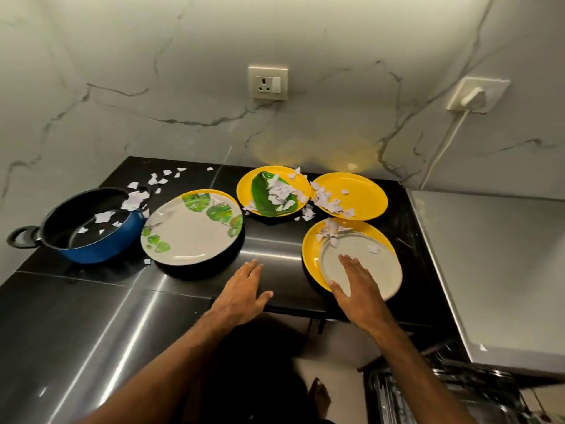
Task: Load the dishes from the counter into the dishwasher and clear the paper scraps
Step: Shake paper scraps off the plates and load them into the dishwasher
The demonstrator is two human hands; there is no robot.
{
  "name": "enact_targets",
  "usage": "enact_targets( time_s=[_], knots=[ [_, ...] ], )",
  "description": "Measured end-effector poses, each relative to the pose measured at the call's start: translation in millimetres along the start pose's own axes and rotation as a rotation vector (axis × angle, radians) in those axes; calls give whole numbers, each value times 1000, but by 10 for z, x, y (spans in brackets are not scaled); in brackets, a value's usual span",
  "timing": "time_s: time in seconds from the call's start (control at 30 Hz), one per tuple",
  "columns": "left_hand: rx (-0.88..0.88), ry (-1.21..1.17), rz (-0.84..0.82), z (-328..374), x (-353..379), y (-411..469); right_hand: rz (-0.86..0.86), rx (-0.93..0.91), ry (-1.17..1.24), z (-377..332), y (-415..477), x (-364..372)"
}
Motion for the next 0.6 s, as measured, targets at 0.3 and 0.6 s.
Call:
enact_targets(
  time_s=[0.3, 0.6],
  knots=[
    [-183, 58, 25, -622, -200, 322, -337, -312, -147, -743, 939, 846],
    [-930, -641, 73, -1259, -144, 238, -664, -494, -553, -973, 1504, 1554]
  ],
)
Point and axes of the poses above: each hand's wrist, its own y-axis towards the middle knuckle, its own x-axis out of the palm, z = x × y, the point moved 5 cm from there along y, towards the middle knuckle, and after that the axes turned 12 degrees about z, right-handed, at the moved point
